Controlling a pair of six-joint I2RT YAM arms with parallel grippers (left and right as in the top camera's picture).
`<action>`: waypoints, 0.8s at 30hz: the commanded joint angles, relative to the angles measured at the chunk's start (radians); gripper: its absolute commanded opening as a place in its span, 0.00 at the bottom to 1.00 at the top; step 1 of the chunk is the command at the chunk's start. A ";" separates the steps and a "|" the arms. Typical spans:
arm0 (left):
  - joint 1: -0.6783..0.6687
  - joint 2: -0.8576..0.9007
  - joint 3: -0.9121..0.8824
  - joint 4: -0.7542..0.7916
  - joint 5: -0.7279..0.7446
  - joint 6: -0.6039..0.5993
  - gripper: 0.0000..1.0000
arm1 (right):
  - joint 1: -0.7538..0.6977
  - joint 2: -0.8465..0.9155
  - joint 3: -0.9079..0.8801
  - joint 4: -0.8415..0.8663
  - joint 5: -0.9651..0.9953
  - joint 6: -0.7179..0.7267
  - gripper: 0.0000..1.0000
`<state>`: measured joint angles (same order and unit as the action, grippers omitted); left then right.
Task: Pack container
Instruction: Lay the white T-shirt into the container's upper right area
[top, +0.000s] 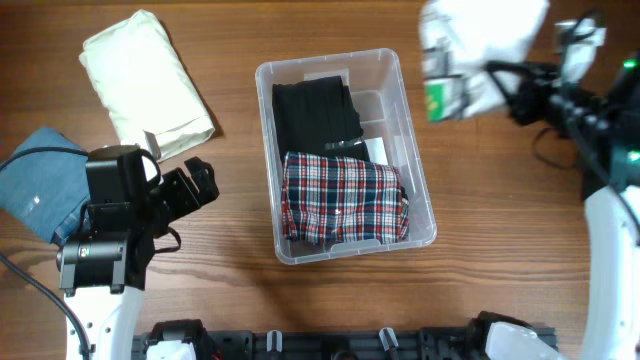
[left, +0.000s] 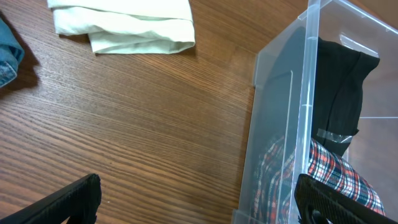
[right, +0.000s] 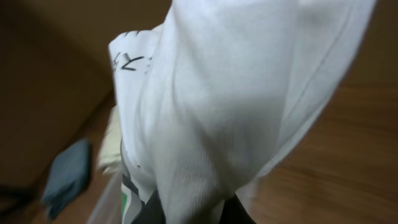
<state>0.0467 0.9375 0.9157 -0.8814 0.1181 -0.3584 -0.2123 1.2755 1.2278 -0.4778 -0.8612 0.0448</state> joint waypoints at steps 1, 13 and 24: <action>-0.006 -0.006 0.019 0.001 0.012 -0.009 1.00 | 0.213 -0.006 0.011 -0.063 0.143 -0.085 0.04; -0.006 -0.006 0.019 -0.005 0.012 -0.009 1.00 | 0.467 0.377 0.011 0.011 0.346 0.256 0.04; -0.006 -0.006 0.018 -0.006 0.011 -0.009 1.00 | 0.468 0.302 0.012 0.071 0.367 0.240 0.87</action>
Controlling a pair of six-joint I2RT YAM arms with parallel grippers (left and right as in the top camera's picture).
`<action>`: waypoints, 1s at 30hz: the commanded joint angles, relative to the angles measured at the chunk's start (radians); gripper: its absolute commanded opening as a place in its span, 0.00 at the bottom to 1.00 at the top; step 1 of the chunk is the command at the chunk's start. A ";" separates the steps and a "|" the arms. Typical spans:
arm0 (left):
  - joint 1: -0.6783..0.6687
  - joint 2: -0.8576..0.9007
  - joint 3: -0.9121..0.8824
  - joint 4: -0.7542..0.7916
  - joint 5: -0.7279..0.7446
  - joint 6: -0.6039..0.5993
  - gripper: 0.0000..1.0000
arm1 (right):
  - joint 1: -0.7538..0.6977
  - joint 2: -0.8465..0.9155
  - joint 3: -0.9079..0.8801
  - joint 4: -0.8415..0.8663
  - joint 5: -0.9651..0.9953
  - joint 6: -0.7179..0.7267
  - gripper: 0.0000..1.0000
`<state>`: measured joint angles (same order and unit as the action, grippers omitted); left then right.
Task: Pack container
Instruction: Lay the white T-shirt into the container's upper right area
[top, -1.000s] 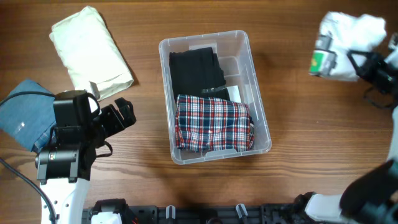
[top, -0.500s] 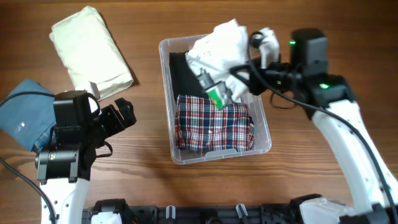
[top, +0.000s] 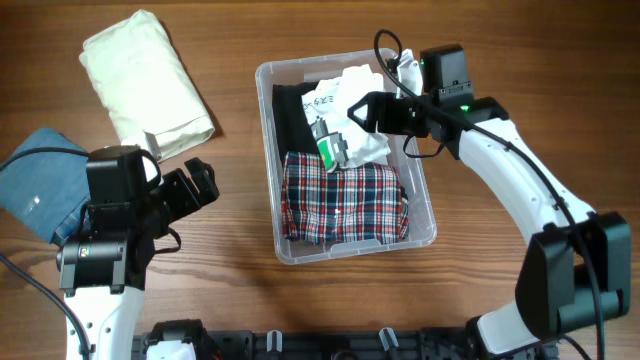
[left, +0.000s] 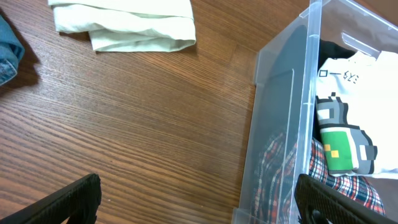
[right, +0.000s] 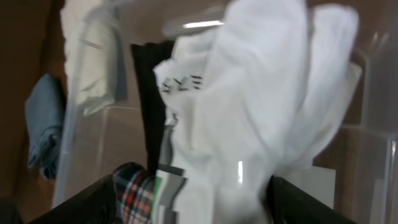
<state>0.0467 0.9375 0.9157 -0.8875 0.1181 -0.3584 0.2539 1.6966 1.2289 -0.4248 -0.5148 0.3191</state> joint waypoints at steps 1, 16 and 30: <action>-0.006 -0.006 0.019 0.000 0.012 -0.009 1.00 | 0.003 -0.159 0.011 0.018 0.047 -0.060 0.99; -0.006 0.035 0.019 -0.001 0.012 -0.010 1.00 | 0.208 0.013 0.010 -0.006 0.381 -0.217 0.05; -0.006 0.035 0.019 -0.013 0.012 -0.009 1.00 | 0.205 0.268 0.011 -0.066 0.650 -0.215 0.21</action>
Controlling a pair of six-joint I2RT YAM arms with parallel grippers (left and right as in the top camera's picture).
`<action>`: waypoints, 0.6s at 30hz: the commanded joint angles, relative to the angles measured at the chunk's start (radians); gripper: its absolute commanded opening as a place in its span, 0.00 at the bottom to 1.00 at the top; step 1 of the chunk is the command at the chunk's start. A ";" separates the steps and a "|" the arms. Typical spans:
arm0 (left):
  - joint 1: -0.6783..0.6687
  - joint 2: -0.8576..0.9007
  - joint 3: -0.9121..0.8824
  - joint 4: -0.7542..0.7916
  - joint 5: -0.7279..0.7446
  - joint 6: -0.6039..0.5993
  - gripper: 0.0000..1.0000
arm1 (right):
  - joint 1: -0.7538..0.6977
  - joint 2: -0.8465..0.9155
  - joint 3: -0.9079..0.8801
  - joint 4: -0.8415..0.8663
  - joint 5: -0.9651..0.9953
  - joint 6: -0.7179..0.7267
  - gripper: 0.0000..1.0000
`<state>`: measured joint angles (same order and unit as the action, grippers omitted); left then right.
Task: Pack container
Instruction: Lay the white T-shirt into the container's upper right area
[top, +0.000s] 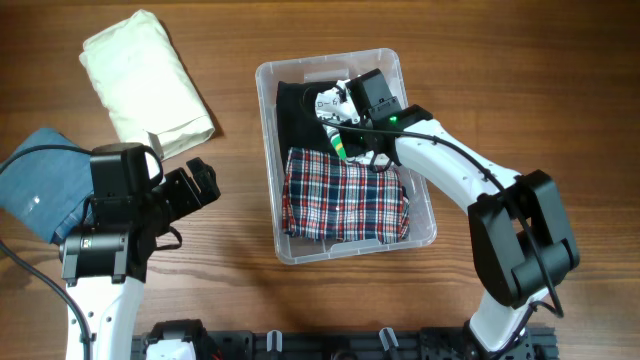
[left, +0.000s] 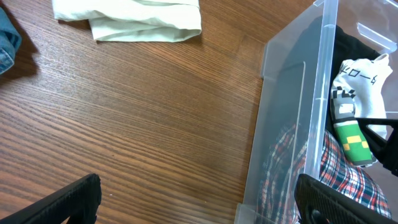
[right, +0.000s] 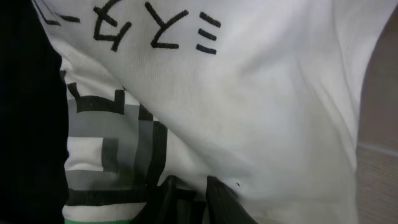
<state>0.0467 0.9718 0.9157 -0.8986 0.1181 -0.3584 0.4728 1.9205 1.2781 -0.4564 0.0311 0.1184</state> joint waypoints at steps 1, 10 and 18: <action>-0.006 0.001 0.019 -0.002 0.012 -0.009 1.00 | -0.014 0.018 -0.038 -0.036 0.104 -0.016 0.22; -0.005 0.001 0.019 -0.002 -0.016 -0.009 1.00 | -0.014 -0.598 -0.039 -0.069 0.097 -0.198 0.71; 0.336 0.013 0.019 0.003 -0.127 -0.099 1.00 | -0.014 -0.636 -0.040 -0.299 0.096 -0.161 0.90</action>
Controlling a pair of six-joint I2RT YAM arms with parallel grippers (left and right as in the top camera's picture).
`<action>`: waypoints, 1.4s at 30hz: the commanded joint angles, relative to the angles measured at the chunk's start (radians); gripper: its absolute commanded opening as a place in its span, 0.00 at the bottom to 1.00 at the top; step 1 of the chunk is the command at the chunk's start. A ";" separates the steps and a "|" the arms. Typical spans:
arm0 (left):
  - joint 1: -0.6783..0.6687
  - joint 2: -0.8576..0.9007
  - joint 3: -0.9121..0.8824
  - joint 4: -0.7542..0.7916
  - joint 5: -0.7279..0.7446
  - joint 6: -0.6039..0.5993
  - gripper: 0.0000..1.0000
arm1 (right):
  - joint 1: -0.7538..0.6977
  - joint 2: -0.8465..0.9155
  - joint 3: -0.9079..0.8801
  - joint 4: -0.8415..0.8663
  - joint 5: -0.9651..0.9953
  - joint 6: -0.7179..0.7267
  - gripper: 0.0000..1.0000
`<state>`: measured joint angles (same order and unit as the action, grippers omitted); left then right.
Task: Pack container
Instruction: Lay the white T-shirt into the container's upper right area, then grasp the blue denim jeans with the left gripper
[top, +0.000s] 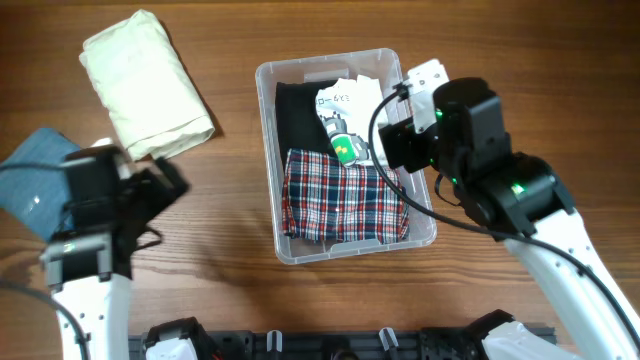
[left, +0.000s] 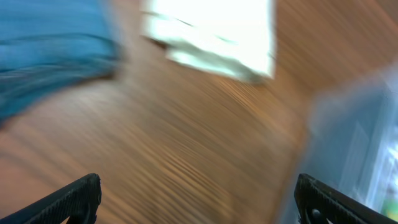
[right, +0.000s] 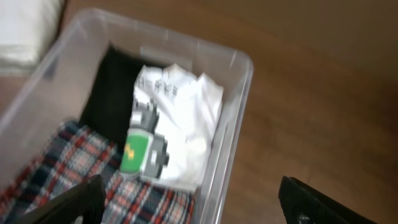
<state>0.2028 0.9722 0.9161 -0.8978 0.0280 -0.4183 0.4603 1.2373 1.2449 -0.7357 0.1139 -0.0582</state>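
Observation:
The clear plastic container (top: 262, 150) holds a black garment (top: 295, 115), a plaid garment (top: 340, 195) and a white printed shirt (right: 177, 121) at its far right. My right gripper (right: 193, 205) hangs open above the container's right rim with nothing in it. At the table's left, my left gripper (left: 196, 202) is open and empty, its view blurred by motion. A folded blue cloth (top: 35, 175) lies beside it and a folded cream cloth (top: 145, 80) lies further back.
Bare wooden table (top: 230, 290) surrounds the container. The blue cloth (left: 50, 56) and cream cloth (left: 211, 37) fill the top of the left wrist view, with the container wall (left: 367, 124) at its right edge.
My right gripper has opened and risen off the white shirt, which stays in the container. The left arm has shifted left, closer to the blue cloth, and its view is now blurred.
At first my right gripper held the white shirt in the air at the far right. Then it carried it over the container, then pressed it down beside the black garment. Now the shirt lies in the container and the gripper is open above it.

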 joint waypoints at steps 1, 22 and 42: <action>0.312 0.037 0.018 0.011 -0.019 -0.040 1.00 | -0.002 0.079 -0.007 -0.022 0.013 0.030 0.91; 0.834 0.743 0.018 0.520 0.117 0.012 1.00 | -0.002 0.197 -0.007 -0.032 -0.029 0.032 1.00; 0.753 0.724 0.021 0.593 0.769 0.064 0.04 | -0.002 0.159 -0.005 -0.064 -0.019 0.044 1.00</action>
<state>0.9749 1.8526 0.9474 -0.2920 0.7341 -0.3187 0.4603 1.4303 1.2438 -0.8074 0.0940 -0.0387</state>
